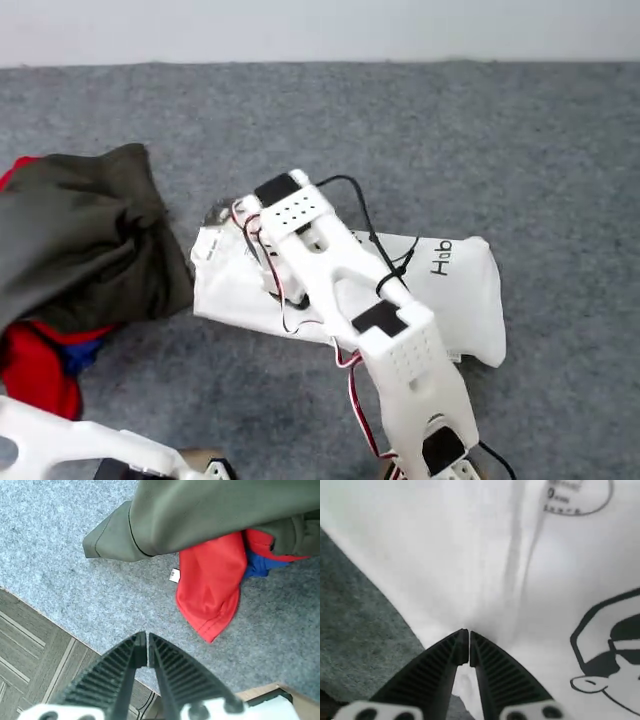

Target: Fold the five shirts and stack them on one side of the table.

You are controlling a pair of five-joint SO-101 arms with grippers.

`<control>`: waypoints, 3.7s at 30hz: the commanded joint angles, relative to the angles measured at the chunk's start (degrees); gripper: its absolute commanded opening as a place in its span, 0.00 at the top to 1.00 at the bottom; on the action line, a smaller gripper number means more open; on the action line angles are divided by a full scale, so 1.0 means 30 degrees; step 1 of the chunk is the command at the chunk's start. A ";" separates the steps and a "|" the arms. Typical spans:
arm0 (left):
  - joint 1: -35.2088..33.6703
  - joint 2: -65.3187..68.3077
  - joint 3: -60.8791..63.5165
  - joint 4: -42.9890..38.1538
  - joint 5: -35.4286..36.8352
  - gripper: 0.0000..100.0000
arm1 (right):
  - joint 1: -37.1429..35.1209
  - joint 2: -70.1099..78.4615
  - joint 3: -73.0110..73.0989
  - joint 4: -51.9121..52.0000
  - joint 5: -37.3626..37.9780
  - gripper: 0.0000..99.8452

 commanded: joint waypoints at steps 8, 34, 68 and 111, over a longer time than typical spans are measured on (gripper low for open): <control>0.0000 -0.0088 -0.0132 0.0000 -0.0147 0.99 | 0.3883 -0.8278 0.4220 0.1275 -0.3575 0.99; 0.0000 -0.0088 -0.0132 0.0029 -0.0147 0.99 | 1.4667 -0.8425 1.0286 -0.4117 -0.5216 0.72; 0.2432 -0.0117 -0.1187 0.0147 -0.0059 0.99 | 2.1172 -0.7399 0.9934 -0.6432 0.2432 0.99; 0.2432 -0.0117 -0.1158 0.0059 0.0000 0.99 | 0.5817 -1.2117 0.6388 -0.0777 -0.3165 0.99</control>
